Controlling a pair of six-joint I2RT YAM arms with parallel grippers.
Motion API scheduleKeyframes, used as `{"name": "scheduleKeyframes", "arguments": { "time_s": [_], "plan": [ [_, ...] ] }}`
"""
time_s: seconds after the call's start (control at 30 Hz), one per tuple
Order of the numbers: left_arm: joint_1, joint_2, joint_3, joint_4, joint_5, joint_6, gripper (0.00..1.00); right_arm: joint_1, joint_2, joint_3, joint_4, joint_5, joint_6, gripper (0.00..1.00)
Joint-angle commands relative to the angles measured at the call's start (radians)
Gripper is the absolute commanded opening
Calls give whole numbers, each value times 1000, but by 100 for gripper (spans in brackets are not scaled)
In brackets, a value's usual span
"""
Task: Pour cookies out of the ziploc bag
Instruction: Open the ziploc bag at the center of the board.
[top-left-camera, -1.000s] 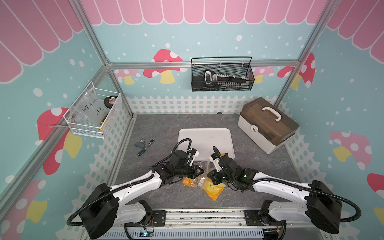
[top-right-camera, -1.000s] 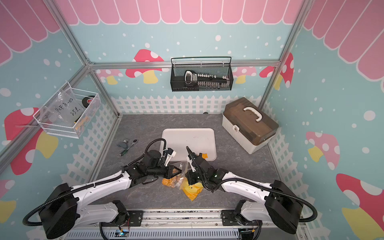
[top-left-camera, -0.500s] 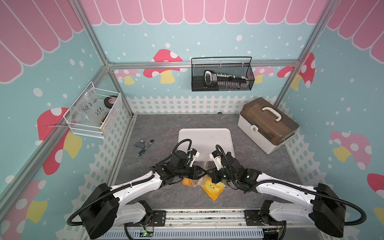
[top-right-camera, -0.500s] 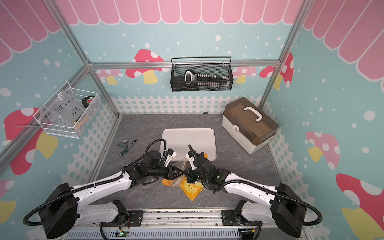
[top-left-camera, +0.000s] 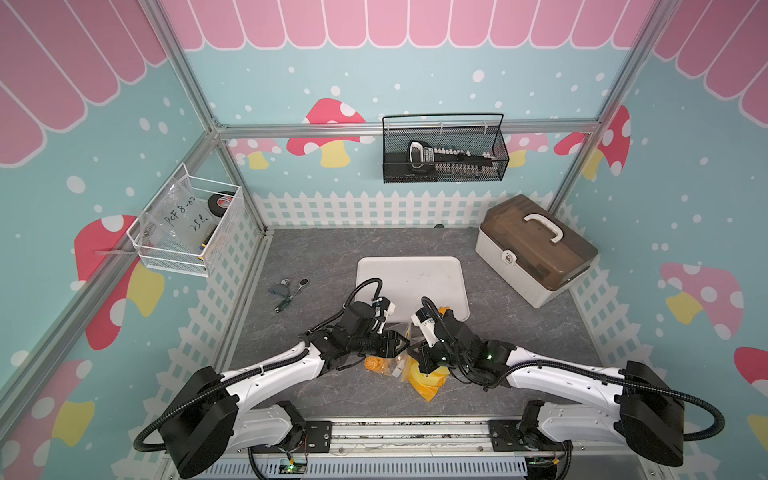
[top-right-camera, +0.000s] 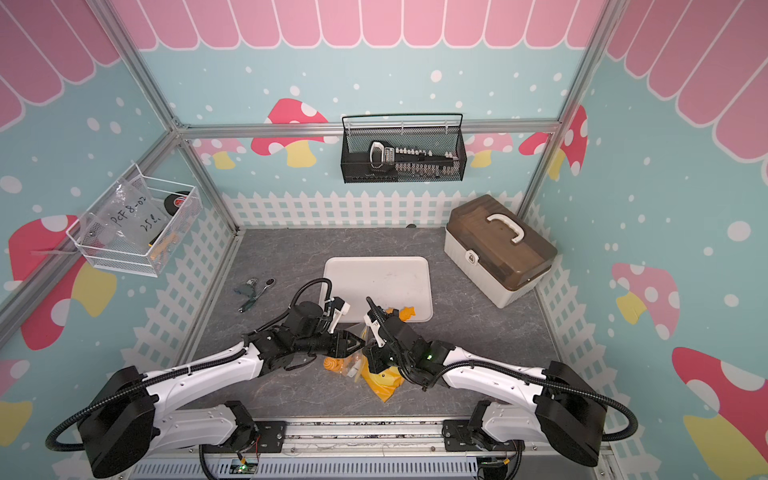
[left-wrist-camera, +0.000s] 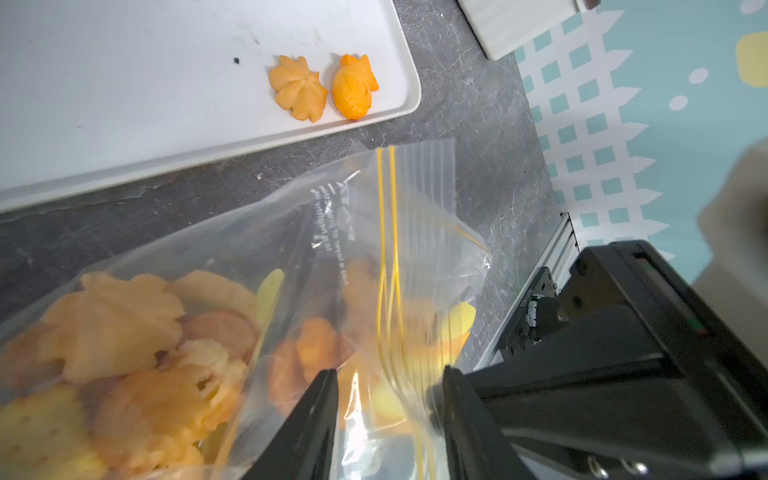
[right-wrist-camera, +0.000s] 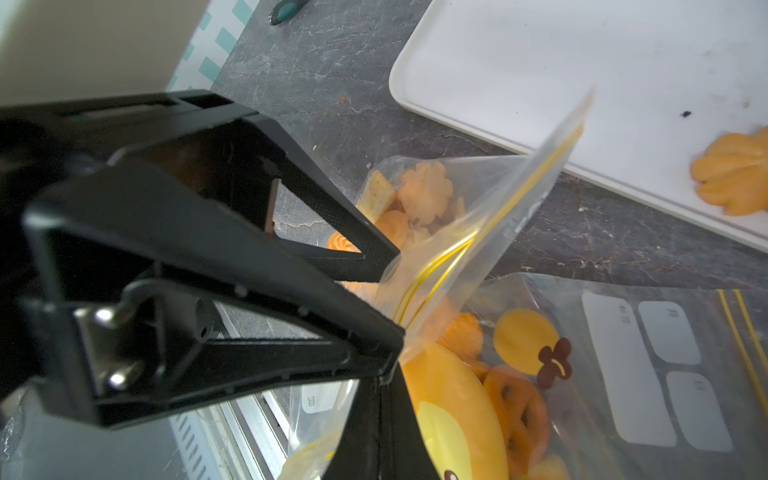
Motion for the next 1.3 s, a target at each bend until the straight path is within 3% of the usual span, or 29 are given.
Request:
{"name": "scheduleKeyframes", "arguments": {
  "time_s": [0.0, 0.07, 0.23, 0.33, 0.53, 0.87, 1.27],
  "plan": [
    [0, -12, 38, -19, -36, 1, 45, 9, 6, 26, 3, 13, -16, 0],
    [-1, 2, 42, -13, -37, 4, 43, 13, 11, 30, 3, 13, -18, 0],
    [-5, 29, 44, -10, -39, 15, 12, 15, 12, 30, 1, 25, -16, 0],
    [-6, 26, 37, 3, -29, 15, 0, 15, 10, 34, -12, 41, -13, 0],
    [-6, 2, 41, -47, -52, 44, 0, 14, 13, 51, -81, 107, -4, 0],
    [-6, -181, 79, -254, -154, 87, 0, 13, -62, 78, -210, 236, 6, 0],
    [-6, -315, 211, -429, -159, 126, 0, -9, -45, 306, -378, 311, -107, 0]
  ]
}}
